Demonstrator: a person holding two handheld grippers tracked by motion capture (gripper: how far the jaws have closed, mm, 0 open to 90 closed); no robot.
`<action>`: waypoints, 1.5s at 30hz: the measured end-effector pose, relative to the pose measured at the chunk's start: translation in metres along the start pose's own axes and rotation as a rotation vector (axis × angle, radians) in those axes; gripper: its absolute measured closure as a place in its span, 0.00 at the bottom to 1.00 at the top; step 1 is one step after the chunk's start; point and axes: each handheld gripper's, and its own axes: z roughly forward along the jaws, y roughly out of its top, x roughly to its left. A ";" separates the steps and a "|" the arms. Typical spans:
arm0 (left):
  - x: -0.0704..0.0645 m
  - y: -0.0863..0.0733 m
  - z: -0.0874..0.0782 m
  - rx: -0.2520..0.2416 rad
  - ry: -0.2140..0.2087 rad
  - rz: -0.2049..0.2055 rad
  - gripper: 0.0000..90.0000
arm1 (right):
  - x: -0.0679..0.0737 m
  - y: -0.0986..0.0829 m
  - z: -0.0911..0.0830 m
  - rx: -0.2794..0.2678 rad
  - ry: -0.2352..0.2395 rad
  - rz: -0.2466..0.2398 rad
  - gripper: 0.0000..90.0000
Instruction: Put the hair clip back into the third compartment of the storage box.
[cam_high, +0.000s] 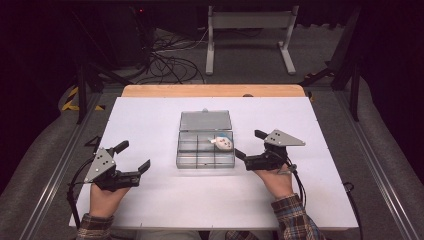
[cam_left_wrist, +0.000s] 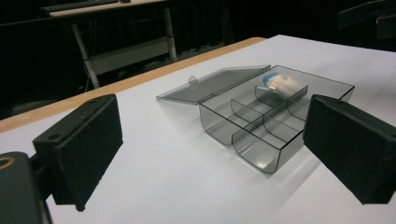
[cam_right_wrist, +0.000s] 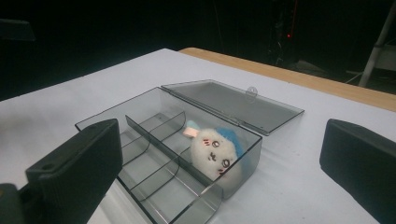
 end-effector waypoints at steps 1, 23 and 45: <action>0.000 0.000 0.000 0.000 0.000 0.000 0.06 | -0.001 0.000 -0.001 -0.004 -0.001 -0.002 0.00; -0.001 0.000 -0.001 -0.003 0.003 -0.003 0.06 | -0.009 -0.010 -0.024 -0.054 -0.001 0.010 0.00; -0.003 0.000 0.000 0.002 0.001 0.002 0.06 | -0.021 -0.020 -0.057 -0.079 -0.050 0.023 0.00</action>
